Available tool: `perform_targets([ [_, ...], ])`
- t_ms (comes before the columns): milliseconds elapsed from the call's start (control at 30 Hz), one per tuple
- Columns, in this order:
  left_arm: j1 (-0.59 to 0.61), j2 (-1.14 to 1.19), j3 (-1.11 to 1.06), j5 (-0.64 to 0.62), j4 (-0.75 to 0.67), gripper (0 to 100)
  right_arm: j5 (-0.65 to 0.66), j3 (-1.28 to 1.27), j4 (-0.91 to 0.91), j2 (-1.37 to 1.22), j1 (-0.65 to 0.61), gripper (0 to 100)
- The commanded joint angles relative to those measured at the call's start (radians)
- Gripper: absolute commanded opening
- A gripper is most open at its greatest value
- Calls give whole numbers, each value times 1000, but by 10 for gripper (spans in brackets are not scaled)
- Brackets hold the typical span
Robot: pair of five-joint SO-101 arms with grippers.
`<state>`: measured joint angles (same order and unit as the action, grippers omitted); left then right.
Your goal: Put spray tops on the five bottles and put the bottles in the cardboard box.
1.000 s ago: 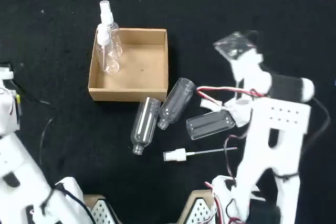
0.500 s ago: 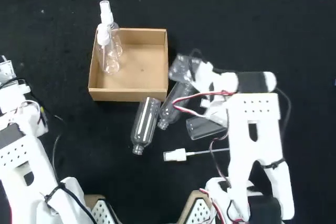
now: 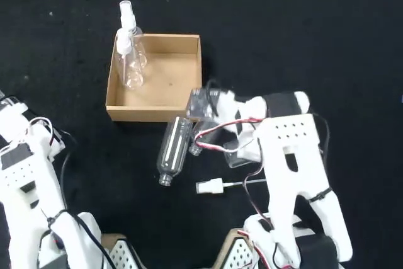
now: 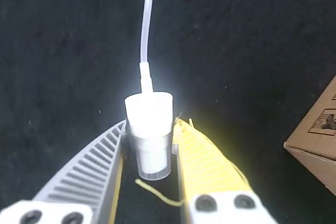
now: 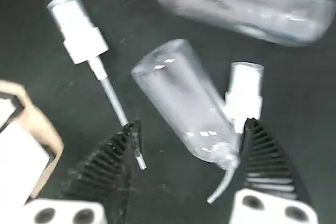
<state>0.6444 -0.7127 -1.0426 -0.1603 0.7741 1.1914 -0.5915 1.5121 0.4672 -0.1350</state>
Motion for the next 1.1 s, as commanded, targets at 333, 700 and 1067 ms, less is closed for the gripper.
perform_targets([
  [333,-8,57,-13,-3,-18,54,176,-286,-261,-4,35,276],
  [700,-4,57,-18,-2,-17,54,173,-433,-400,-4,37,270],
  [1067,-4,57,-18,-2,-14,54,-166,-219,-391,2,178,178],
])
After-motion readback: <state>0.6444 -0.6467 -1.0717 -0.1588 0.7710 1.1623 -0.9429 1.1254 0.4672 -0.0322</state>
